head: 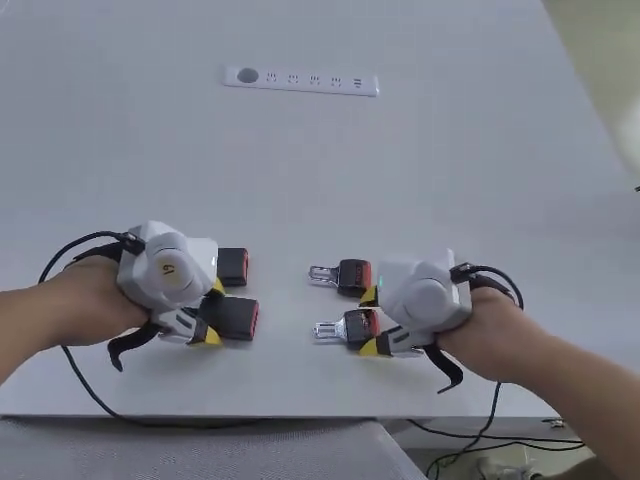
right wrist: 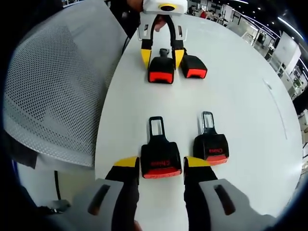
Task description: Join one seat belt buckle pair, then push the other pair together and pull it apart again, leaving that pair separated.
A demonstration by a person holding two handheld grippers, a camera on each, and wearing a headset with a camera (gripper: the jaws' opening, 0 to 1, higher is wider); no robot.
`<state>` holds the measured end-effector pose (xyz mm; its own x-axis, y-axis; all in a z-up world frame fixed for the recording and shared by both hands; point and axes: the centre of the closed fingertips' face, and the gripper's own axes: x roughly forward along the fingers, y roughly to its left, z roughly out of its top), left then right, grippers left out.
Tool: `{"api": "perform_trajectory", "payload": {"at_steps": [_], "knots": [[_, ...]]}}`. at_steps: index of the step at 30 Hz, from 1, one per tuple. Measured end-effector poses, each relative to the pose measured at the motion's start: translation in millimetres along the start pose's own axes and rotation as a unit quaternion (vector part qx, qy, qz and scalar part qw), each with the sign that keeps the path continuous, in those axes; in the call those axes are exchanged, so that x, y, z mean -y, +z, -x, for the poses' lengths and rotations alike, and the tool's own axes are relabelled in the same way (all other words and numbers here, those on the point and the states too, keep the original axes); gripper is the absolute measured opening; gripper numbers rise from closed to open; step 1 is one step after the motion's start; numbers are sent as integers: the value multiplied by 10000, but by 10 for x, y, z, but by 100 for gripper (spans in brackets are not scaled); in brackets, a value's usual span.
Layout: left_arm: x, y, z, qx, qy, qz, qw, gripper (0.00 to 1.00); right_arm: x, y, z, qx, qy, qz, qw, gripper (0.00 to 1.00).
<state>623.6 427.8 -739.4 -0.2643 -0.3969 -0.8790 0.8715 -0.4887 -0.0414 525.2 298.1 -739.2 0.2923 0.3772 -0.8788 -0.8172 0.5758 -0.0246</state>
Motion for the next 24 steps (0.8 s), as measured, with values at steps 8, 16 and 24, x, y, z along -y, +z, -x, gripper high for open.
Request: {"api": "perform_trajectory", "payload": {"at_steps": [8,16,24], "knots": [[2,0,14,-84,30,-88,9999,35,-10,-13,-13,23,136,-74,9999,32],[-10,-62,-12,-271,135,-403,9987,33,-10,-21,-25,-32,73,-75,9999,32],[-30,-76,-21,-197,204,-232,9993,33,-4,-18,-24,19,-19,-181,9998,32]]}}
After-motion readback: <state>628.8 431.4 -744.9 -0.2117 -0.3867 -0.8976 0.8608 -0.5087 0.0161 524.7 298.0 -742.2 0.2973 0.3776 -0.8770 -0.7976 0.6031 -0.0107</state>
